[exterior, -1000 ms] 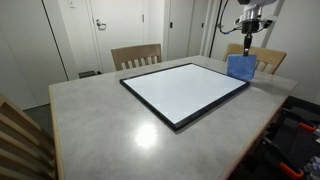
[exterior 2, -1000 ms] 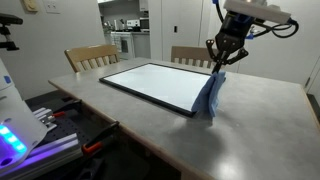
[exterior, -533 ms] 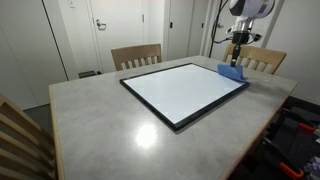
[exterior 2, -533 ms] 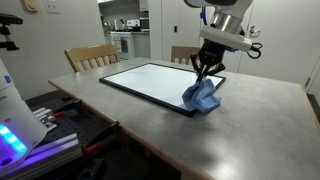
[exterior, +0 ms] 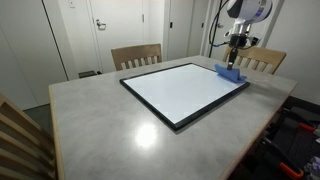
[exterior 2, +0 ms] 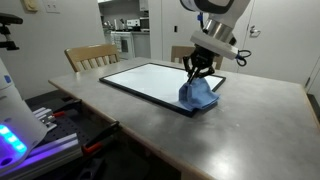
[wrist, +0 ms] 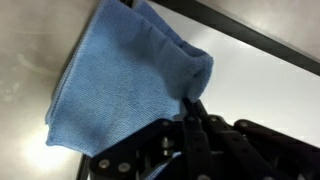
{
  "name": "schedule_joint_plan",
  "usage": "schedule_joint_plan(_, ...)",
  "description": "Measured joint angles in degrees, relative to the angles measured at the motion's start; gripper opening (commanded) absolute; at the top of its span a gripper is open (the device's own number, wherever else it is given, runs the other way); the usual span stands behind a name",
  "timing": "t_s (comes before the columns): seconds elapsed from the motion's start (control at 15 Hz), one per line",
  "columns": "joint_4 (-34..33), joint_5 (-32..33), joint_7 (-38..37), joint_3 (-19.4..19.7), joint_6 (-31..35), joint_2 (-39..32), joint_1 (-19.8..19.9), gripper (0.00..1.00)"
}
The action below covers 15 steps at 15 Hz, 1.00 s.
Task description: Wipe the whiteboard with the blue towel
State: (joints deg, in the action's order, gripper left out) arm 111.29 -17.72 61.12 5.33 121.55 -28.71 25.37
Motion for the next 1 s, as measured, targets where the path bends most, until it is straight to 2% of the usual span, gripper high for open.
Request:
schedule_joint_plan(0.4, 0.86, -0.11, -1.33, -0.49, -5.58, 0.01, -0.84, 0.01)
schedule_joint_plan(1.0, 2.40, -3.22, -4.20, -1.23, -4.96, 0.08, -3.29, 0.01)
